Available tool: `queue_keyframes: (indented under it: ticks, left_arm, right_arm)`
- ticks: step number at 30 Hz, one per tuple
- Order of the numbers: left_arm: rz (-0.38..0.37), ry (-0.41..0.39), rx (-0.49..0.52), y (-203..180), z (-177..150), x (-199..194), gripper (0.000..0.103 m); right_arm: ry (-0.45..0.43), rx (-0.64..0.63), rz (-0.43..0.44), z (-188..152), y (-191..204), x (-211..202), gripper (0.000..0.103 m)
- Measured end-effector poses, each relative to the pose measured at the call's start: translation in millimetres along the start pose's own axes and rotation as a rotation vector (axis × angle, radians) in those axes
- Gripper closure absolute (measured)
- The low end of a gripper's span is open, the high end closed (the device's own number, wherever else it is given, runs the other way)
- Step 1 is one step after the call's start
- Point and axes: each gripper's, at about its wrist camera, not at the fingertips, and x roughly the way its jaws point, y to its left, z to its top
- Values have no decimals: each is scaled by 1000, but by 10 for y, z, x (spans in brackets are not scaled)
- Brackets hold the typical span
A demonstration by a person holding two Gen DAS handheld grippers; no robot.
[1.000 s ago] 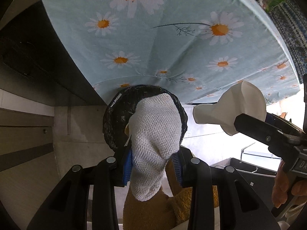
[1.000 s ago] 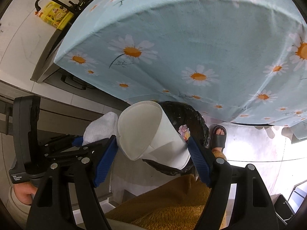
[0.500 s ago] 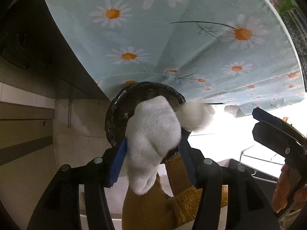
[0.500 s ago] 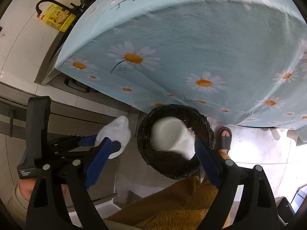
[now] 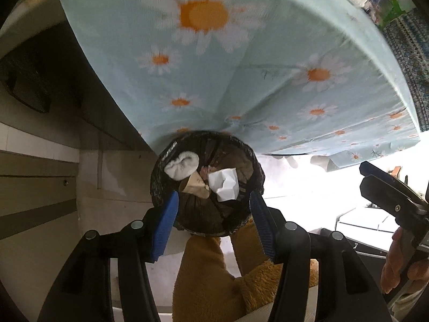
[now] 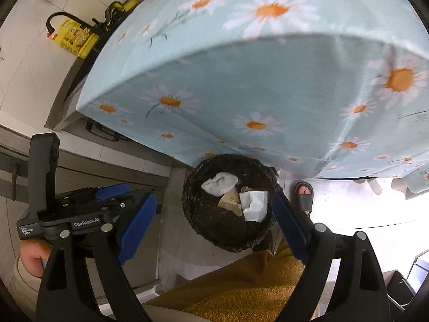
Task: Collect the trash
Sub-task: 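Raise both tools from the bin back toward the table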
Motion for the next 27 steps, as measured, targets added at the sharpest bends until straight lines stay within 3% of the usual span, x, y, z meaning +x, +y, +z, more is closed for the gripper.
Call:
queue_keyframes:
  ticks: [27]
  left_arm:
    - [-38, -321, 181, -480, 363, -1425, 49]
  right_arm:
    - [-388, -7, -54, 225, 81, -1461, 16]
